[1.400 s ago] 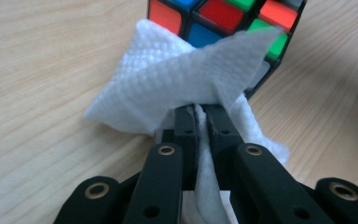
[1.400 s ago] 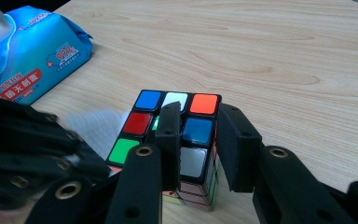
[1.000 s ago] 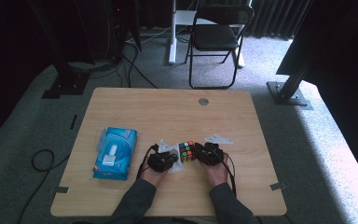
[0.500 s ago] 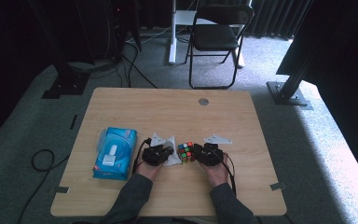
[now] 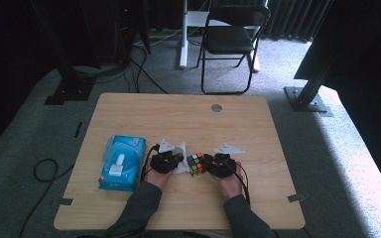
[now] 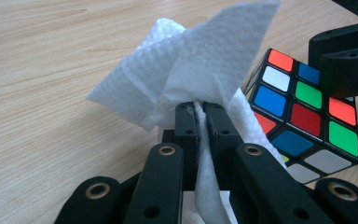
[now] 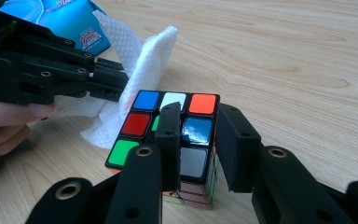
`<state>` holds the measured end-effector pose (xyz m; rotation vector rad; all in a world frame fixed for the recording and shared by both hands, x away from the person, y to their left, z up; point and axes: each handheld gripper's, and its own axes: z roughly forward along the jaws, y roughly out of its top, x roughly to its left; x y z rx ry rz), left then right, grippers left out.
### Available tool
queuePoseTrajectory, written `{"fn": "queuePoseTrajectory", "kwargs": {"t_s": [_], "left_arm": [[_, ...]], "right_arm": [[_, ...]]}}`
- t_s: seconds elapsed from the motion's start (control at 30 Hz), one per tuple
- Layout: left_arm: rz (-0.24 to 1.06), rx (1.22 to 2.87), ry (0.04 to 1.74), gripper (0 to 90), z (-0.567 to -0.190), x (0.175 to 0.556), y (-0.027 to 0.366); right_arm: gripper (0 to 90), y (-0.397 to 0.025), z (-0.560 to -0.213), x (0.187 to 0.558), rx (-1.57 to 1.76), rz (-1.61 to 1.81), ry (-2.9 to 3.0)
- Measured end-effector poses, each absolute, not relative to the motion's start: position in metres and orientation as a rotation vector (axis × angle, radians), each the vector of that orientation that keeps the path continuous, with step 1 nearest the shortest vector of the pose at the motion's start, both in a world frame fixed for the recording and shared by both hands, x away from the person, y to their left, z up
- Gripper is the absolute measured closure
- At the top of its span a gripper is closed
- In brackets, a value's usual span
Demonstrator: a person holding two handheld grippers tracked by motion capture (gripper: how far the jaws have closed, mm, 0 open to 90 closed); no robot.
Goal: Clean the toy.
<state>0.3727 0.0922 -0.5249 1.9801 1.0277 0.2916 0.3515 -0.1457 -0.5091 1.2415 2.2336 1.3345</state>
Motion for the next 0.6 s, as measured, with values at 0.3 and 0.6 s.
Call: {"fn": "queuePoseTrajectory", "kwargs": {"t_s": [0.3,0.6], "left_arm": [[0.268,2.003,1.002,85.7,-0.528,0.371,0.085],[0.255,2.018,0.975,85.8,-0.527,0.364,0.078]], "right_arm": [[69.1,-0.146,-0.509,0.352,1.238,1.338,2.240],[65.9,-0.152,-0.509,0.356,1.302,1.312,2.176]]}}
